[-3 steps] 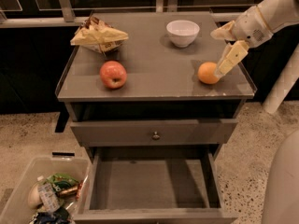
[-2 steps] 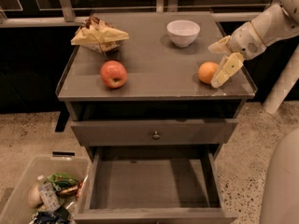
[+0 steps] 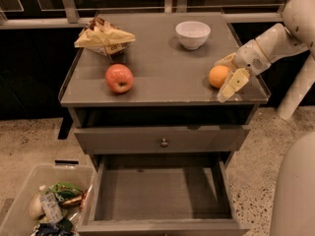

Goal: Place orange into middle drawer

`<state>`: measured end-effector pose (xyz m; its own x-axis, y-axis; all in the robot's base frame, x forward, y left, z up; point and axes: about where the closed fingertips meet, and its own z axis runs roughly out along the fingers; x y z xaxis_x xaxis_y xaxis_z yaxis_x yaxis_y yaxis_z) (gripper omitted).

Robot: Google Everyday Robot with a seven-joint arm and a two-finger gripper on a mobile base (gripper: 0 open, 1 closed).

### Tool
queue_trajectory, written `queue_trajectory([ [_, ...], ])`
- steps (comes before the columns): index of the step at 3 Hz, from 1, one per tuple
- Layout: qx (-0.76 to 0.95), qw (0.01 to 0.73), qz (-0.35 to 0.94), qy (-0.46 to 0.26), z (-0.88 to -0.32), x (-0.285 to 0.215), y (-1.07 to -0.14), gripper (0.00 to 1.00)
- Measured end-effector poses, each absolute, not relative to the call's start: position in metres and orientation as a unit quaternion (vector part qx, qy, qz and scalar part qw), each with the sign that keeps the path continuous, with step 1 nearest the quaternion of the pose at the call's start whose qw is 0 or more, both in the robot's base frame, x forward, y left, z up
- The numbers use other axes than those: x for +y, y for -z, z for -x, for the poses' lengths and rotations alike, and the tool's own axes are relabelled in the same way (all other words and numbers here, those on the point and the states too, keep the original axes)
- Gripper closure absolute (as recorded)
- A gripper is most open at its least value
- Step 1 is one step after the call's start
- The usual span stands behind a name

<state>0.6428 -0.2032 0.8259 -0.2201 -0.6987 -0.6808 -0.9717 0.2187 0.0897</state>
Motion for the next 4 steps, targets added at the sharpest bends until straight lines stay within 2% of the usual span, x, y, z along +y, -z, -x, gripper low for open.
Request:
queue_trajectory([
  [1, 0.736, 0.261, 0.567, -0.262, -0.6428, -0.2032, -0.8259, 0.18],
  [4, 0.736, 0.261, 0.567, -0.262, -0.6429, -0.2031, -0.8259, 0.88],
])
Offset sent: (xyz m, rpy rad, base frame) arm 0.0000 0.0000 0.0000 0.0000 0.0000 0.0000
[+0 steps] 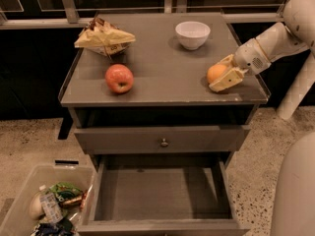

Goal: Place orange into middle drawer

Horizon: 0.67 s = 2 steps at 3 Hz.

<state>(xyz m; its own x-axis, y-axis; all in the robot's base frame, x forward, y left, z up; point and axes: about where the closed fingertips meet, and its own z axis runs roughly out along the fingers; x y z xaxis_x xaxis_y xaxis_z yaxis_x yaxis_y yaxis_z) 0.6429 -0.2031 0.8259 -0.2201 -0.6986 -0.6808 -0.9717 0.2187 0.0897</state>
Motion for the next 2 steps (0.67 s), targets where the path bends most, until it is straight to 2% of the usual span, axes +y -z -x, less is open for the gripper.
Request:
queue_trajectory([
  [1, 0.736, 0.261, 0.568, -0.262, -0.643, -0.203, -0.826, 1.0],
  [2, 0.736, 0.254, 0.577, -0.247, -0.644, -0.193, -0.837, 1.0],
])
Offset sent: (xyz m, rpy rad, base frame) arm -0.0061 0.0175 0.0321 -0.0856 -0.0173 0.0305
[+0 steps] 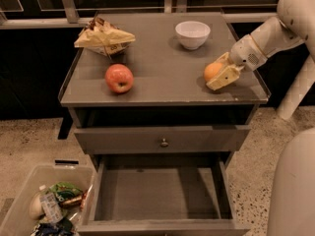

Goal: Place orange into middle drawer

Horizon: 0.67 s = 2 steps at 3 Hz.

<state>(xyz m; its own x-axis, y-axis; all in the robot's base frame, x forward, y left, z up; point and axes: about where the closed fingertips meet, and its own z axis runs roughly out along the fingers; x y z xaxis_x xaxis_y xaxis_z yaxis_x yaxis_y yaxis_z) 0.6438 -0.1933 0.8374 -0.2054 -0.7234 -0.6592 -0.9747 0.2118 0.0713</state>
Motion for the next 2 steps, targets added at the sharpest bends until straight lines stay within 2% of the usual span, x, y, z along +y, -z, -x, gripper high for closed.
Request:
queue_trajectory([
  [1, 0.733, 0.245, 0.591, -0.231, -0.61, -0.196, -0.862, 1.0],
  [2, 0.742, 0.24, 0.586, -0.222, -0.546, -0.204, -0.883, 1.0],
])
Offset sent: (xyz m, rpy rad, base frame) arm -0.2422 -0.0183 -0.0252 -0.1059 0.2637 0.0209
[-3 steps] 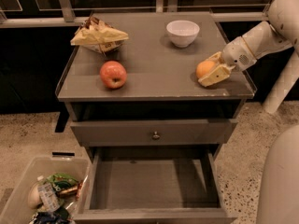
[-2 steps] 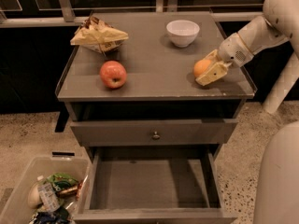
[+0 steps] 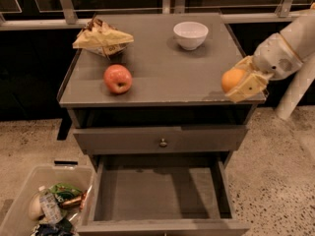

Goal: Place orange into middle drawer

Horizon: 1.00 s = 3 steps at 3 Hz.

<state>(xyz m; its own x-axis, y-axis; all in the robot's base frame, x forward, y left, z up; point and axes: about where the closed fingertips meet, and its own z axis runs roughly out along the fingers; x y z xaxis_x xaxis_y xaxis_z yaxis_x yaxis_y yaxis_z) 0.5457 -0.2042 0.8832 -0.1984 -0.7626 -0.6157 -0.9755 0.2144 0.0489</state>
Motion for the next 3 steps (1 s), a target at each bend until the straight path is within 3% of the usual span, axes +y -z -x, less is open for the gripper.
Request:
queue_trajectory([
  [1, 0.767, 0.214, 0.545, -0.262, -0.479, -0.224, -0.853, 1.0],
  [3, 0.777, 0.186, 0.532, -0.281, -0.458, -0.227, -0.823, 1.0],
])
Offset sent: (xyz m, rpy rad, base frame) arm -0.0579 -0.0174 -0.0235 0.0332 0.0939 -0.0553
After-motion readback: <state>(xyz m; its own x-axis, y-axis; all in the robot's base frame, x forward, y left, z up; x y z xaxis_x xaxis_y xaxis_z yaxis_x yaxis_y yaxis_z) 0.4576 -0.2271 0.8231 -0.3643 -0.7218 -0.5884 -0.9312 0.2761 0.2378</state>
